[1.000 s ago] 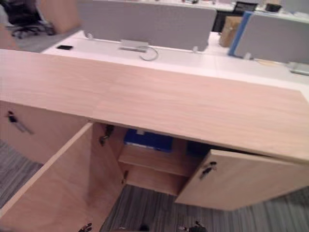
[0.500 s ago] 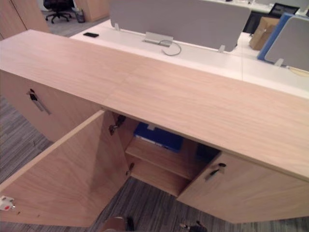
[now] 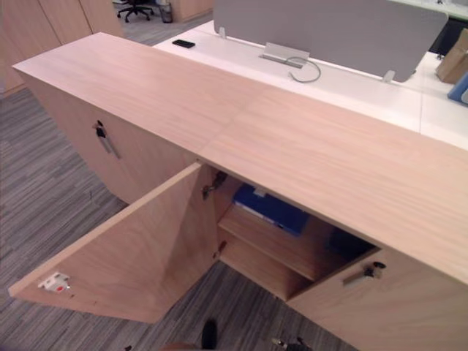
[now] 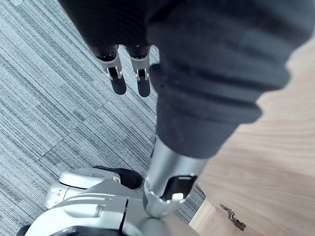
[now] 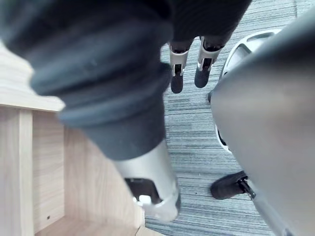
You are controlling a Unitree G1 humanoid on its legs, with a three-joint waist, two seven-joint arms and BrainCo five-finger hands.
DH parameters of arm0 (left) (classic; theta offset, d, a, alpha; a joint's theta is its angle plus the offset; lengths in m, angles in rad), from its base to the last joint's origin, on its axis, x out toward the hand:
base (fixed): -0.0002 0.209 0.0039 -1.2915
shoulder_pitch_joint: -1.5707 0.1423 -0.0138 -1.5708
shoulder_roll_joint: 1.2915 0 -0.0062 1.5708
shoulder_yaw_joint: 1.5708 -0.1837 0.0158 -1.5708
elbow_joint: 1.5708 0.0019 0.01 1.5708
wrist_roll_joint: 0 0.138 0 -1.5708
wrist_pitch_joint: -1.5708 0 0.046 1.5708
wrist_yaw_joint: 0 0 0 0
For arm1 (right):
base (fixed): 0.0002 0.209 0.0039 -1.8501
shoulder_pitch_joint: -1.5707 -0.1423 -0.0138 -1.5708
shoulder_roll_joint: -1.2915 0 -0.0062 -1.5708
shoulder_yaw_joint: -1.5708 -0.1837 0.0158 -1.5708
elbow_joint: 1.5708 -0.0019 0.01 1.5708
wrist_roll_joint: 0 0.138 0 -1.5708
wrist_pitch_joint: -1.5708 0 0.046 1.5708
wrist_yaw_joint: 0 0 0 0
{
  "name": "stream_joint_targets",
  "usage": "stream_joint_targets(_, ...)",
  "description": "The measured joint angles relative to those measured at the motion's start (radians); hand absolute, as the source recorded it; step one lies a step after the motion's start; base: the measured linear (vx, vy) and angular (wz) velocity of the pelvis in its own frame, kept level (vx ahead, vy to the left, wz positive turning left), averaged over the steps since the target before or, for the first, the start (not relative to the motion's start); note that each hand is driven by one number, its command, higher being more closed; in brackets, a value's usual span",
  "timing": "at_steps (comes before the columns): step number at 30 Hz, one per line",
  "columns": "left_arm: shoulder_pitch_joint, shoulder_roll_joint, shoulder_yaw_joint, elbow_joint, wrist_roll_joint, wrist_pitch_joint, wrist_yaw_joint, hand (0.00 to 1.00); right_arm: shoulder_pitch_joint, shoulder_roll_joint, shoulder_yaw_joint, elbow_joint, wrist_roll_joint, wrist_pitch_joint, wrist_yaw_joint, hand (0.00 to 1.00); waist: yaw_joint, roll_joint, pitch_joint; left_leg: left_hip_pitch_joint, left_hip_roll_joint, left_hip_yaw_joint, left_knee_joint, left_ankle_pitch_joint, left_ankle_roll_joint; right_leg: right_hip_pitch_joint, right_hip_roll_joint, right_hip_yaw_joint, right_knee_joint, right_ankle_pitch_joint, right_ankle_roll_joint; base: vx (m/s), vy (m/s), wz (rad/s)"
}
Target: Walk over to the cabinet, pick up the folder, carry it to the office cabinet, place the folder inside the office cabinet, then close the office cabinet door
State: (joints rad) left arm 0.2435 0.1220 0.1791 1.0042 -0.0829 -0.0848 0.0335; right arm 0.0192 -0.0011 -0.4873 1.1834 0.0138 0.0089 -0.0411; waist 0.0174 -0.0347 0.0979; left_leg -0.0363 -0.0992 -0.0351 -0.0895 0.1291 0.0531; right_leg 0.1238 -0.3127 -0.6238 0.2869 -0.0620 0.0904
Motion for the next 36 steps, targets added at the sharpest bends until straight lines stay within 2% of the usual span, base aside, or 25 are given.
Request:
stream_joint_targets(1,0.000,0.000,-0.002,0.001,0.003,0.000,0.000,0.00,0.008,0.000,0.000,-0.014,0.000,0.000,0.000,0.00,-0.007,0.003,0.001,0.001,0.000,-0.017,0.001,-0.002,0.003,-0.010,-0.006,0.016,0.043,-0.001,-0.002,-0.15,0.061,0.88)
stream_joint_targets(2,-0.001,0.004,-0.004,0.002,0.007,0.000,0.000,0.00,0.026,0.006,0.002,-0.042,0.000,0.000,0.000,0.00,-0.013,0.004,0.002,0.001,0.001,-0.029,0.001,-0.004,0.005,-0.032,-0.013,0.081,0.104,0.001,-0.016,-0.13,0.059,0.87)
stream_joint_targets(4,0.000,-0.001,0.004,0.000,0.007,-0.002,0.005,0.00,0.035,0.012,0.009,-0.059,0.000,-0.002,0.002,0.00,-0.009,0.003,0.001,-0.001,0.000,-0.019,-0.001,-0.004,0.005,-0.038,-0.001,0.173,0.121,-0.004,-0.005,-0.14,0.043,0.73)
stream_joint_targets(6,0.019,-0.004,0.005,0.001,0.007,-0.002,0.005,0.00,0.033,0.013,0.019,-0.047,0.000,-0.002,0.008,0.00,0.002,-0.002,-0.016,-0.025,-0.012,-0.008,-0.001,-0.004,0.004,-0.034,0.008,0.185,0.065,-0.024,0.027,-0.12,-0.007,0.41)
stream_joint_targets(10,0.059,-0.013,0.025,0.008,0.006,0.000,0.005,0.00,0.020,0.013,0.049,-0.026,-0.036,-0.002,0.017,0.00,0.015,-0.014,-0.022,-0.062,-0.012,0.001,-0.001,0.005,-0.008,0.002,0.046,0.183,-0.098,-0.034,0.022,-0.13,-0.061,-0.10)
stream_joint_targets(11,0.061,-0.011,0.027,0.009,0.005,0.001,0.005,0.00,0.017,0.015,0.054,-0.015,-0.035,-0.002,0.017,0.00,0.021,-0.025,-0.021,-0.071,-0.019,0.010,-0.001,0.012,-0.016,0.016,0.051,0.181,-0.150,-0.057,0.019,-0.13,-0.122,-0.21)
stream_joint_targets(12,0.056,-0.009,0.034,0.011,0.005,0.001,0.006,0.00,0.014,0.016,0.057,-0.011,-0.033,-0.003,0.017,0.00,0.027,-0.036,-0.016,-0.075,-0.023,0.016,-0.002,0.027,-0.026,0.030,0.054,0.179,-0.183,-0.099,0.055,-0.13,-0.145,-0.10)
stream_joint_targets(14,0.055,-0.012,0.036,0.014,0.004,0.000,0.007,0.00,0.014,0.013,0.058,-0.012,-0.032,-0.005,0.016,0.00,0.018,-0.031,-0.016,-0.073,-0.015,-0.009,-0.002,0.032,-0.029,0.036,0.071,0.159,-0.178,-0.109,0.061,-0.11,-0.149,0.27)
stream_joint_targets(16,0.054,-0.011,0.046,0.013,-0.002,-0.001,0.009,0.00,0.027,0.013,0.056,-0.012,-0.031,-0.008,0.010,0.00,0.020,-0.034,-0.017,-0.073,0.003,-0.051,-0.002,0.065,-0.036,0.059,0.098,0.110,-0.173,-0.124,0.049,-0.10,-0.153,0.61)
stream_joint_targets(18,0.053,-0.012,0.052,0.011,-0.005,-0.001,0.009,0.00,0.031,0.011,0.050,-0.012,-0.030,-0.009,0.004,0.00,0.023,-0.037,-0.015,-0.091,0.006,-0.105,-0.002,0.088,-0.039,0.073,0.117,0.041,-0.173,-0.132,0.056,-0.05,-0.108,0.92)
stream_joint_targets(20,0.053,-0.022,0.065,-0.003,-0.006,-0.001,0.009,0.00,0.034,0.010,0.038,-0.011,-0.033,-0.007,-0.001,0.00,0.033,-0.038,-0.008,-0.104,0.000,-0.147,-0.002,0.102,-0.042,0.094,0.123,-0.026,-0.171,-0.141,0.061,-0.01,-0.083,0.94)
stream_joint_targets(24,0.053,-0.033,0.087,-0.018,-0.007,0.000,0.009,0.00,0.024,0.022,0.026,-0.013,-0.034,-0.007,-0.007,0.00,0.052,-0.039,0.014,-0.106,-0.019,-0.121,0.004,0.126,-0.033,0.138,0.112,-0.114,-0.167,-0.149,0.065,0.05,-0.035,0.63)
stream_joint_targets(25,0.051,-0.033,0.091,-0.017,-0.007,0.000,0.009,0.00,0.018,0.027,0.013,-0.013,-0.034,-0.007,-0.007,0.00,0.053,-0.039,0.018,-0.111,-0.020,-0.087,0.010,0.118,-0.022,0.141,0.107,-0.120,-0.166,-0.149,0.066,0.08,0.008,0.41)
stream_joint_targets(27,0.043,-0.033,0.104,-0.017,-0.010,0.000,0.009,0.00,-0.002,0.032,-0.002,-0.012,-0.031,-0.006,-0.007,0.00,0.052,-0.040,0.036,-0.155,-0.015,0.081,0.095,0.073,0.017,0.147,0.080,-0.141,-0.158,-0.149,0.066,0.08,0.036,0.23)
stream_joint_targets(30,0.041,-0.037,0.123,-0.015,-0.028,0.000,0.013,0.00,-0.025,0.032,-0.010,-0.011,-0.010,-0.006,-0.007,0.00,0.051,-0.043,0.050,-0.160,-0.024,0.177,0.136,0.015,0.050,0.155,0.042,-0.134,-0.141,-0.147,0.061,0.10,0.047,-0.11)
stream_joint_targets(31,0.037,-0.037,0.123,-0.015,-0.028,0.000,0.014,0.00,-0.030,0.034,-0.016,-0.011,-0.002,-0.007,-0.007,0.00,0.050,-0.041,0.054,-0.159,-0.024,0.198,0.143,-0.002,0.052,0.155,0.034,-0.134,-0.137,-0.143,0.055,0.12,0.079,-0.08)
stream_joint_targets(32,0.030,-0.041,0.123,-0.017,-0.029,0.000,0.016,0.00,-0.036,0.036,-0.035,-0.010,0.006,-0.006,-0.007,0.00,0.046,-0.030,0.061,-0.162,-0.014,0.249,0.163,-0.051,0.055,0.158,0.033,-0.136,-0.135,-0.121,0.022,0.13,0.090,0.17)
stream_joint_targets(33,0.022,-0.033,0.138,-0.012,-0.028,0.001,0.015,0.00,-0.023,0.046,-0.039,-0.007,0.006,-0.007,-0.007,0.00,0.022,-0.065,0.060,-0.161,0.006,0.348,0.193,-0.137,0.033,0.160,0.012,-0.145,-0.160,-0.082,-0.036,0.13,0.101,0.29)
stream_joint_targets(34,0.024,-0.016,0.151,-0.012,-0.032,0.001,0.017,0.00,-0.016,0.051,-0.039,-0.006,0.006,-0.011,-0.008,0.00,0.016,-0.080,0.059,-0.192,0.030,0.408,0.306,-0.167,0.049,0.159,-0.011,-0.148,-0.148,-0.075,-0.026,0.18,0.097,0.16)
stream_joint_targets(35,0.028,-0.015,0.166,0.000,-0.037,0.001,0.018,0.00,-0.005,0.044,-0.040,-0.006,0.006,-0.008,-0.009,0.00,0.023,-0.060,0.057,-0.224,0.110,0.424,0.480,-0.195,0.082,0.150,-0.017,-0.149,-0.092,-0.081,-0.009,0.25,0.073,-0.12)
stream_joint_targets(36,0.037,-0.037,0.181,0.007,-0.041,0.002,0.021,0.00,0.005,0.023,-0.060,-0.017,0.016,-0.008,-0.011,0.00,0.024,-0.019,0.051,-0.207,0.133,0.365,0.487,-0.264,0.034,0.113,-0.013,-0.147,0.020,-0.091,0.007,0.26,0.056,0.00)
